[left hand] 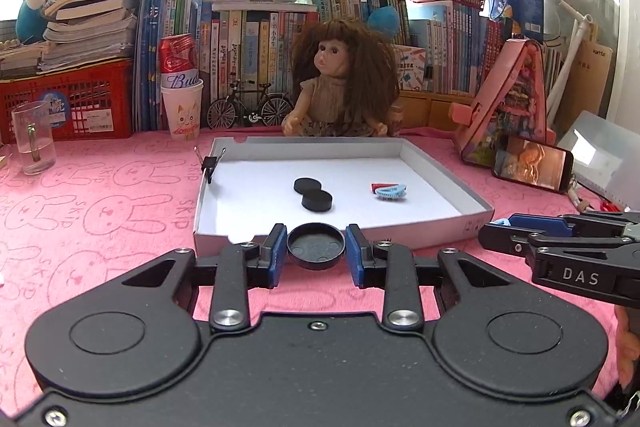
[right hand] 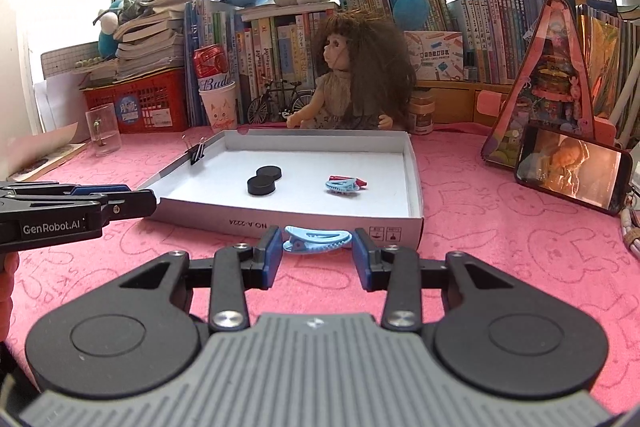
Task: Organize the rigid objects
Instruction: 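Carry the black lid and blue hair clip into the white tray and lower them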
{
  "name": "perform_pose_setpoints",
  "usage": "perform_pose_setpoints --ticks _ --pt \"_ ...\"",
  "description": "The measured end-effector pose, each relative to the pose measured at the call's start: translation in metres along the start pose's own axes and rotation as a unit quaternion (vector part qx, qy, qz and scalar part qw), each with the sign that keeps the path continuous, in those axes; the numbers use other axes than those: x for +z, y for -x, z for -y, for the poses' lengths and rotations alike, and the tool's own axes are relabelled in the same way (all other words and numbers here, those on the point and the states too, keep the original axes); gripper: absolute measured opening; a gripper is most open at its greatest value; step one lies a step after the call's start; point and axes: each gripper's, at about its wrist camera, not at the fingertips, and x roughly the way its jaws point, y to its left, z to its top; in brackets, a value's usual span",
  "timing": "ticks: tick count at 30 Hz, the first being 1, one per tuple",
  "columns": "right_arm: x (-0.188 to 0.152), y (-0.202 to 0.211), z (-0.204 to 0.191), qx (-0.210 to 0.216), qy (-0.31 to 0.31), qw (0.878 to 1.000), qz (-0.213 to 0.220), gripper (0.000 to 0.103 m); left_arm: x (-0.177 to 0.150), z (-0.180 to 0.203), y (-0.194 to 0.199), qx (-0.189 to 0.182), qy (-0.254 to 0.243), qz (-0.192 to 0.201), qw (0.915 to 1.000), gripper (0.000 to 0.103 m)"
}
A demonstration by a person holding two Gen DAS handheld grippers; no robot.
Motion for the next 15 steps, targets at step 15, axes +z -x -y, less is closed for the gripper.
perform_pose_setpoints --ticks 15 --pt "0.032 -0.071 0.017 0.011 -0.051 0.998 -0.025 0.043 0.032 -0.007 -0.089 -0.024 0.036 -0.043 0.9982 0.03"
